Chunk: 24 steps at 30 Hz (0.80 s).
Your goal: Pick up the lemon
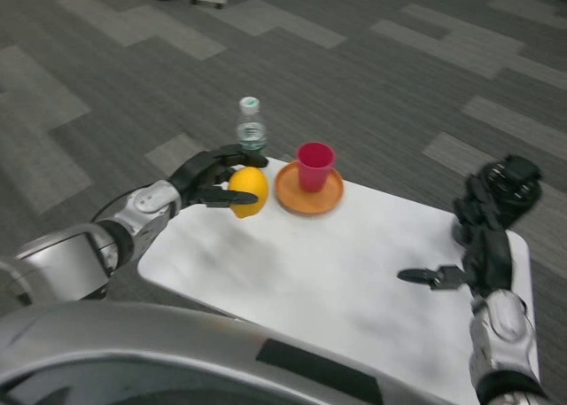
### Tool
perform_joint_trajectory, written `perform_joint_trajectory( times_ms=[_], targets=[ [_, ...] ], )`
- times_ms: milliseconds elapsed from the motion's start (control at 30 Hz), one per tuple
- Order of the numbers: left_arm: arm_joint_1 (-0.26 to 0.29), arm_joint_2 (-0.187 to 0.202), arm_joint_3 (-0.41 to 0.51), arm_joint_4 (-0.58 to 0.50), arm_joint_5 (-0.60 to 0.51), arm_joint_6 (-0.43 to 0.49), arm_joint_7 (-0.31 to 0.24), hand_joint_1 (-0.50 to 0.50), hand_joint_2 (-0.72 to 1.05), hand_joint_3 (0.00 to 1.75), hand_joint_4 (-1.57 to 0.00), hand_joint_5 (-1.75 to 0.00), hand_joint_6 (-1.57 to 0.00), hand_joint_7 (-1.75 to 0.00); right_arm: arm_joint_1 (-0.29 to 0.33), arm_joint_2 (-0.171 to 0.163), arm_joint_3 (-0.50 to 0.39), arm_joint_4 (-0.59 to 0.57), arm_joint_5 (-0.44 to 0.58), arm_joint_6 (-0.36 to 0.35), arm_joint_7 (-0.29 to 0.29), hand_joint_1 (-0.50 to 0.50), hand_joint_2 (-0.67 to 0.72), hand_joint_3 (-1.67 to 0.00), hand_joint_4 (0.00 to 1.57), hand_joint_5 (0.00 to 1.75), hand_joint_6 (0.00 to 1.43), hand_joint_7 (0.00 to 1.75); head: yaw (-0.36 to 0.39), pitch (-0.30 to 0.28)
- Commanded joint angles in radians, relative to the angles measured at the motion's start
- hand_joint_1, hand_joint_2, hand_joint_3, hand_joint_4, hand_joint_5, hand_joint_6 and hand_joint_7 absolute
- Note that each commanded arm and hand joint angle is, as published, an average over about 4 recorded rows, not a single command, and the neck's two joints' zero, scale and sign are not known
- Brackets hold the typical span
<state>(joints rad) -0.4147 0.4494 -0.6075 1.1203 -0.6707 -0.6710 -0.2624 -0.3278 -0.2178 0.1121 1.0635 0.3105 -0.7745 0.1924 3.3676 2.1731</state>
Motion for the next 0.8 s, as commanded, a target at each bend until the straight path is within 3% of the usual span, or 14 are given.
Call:
perform_joint_trajectory(
  times_ms=[33,133,233,400,800],
  targets=[
    [-0.031,-0.01,0.0,-0.005,-0.007,0.011,0.012,0.5,1.03,0.04,-1.35,-1.75,-0.7,-0.98,-0.042,-0.012,0.006,0.006,0.005,0.004,-0.001,-0.12,0.09,-0.24,0.0,0.46,0.0,0.0,-0.086,-0.005],
    [-0.038,-0.015,0.0,-0.005,-0.008,0.01,0.013,0.5,1.03,0.0,-1.35,-1.75,-0.69,-0.98,-0.047,-0.018,0.006,0.007,0.006,0.005,-0.001,-0.12,0.09,-0.24,0.0,0.39,0.0,0.0,-0.162,-0.008],
    [-0.042,-0.02,0.0,-0.005,-0.018,0.01,0.014,0.5,1.03,0.07,-1.35,-1.75,-0.68,-0.98,-0.052,-0.027,0.007,0.01,0.005,0.008,-0.001,-0.12,0.09,-0.24,0.0,0.39,0.0,0.0,-0.226,-0.012],
    [-0.045,-0.027,-0.003,-0.006,-0.028,0.009,0.014,0.5,0.96,0.04,-1.35,-1.75,-0.68,-0.98,-0.059,-0.036,0.009,0.013,0.006,0.01,-0.002,-0.09,0.09,-0.24,0.0,0.39,0.0,0.0,-0.292,-0.007],
    [-0.06,-0.043,-0.033,-0.014,-0.057,-0.001,0.017,0.5,1.0,0.09,-1.31,-1.75,-0.65,-0.91,-0.068,-0.057,0.017,0.019,0.006,0.013,-0.002,-0.08,0.09,-0.24,0.0,0.39,0.0,0.0,-0.352,0.024]
  ],
)
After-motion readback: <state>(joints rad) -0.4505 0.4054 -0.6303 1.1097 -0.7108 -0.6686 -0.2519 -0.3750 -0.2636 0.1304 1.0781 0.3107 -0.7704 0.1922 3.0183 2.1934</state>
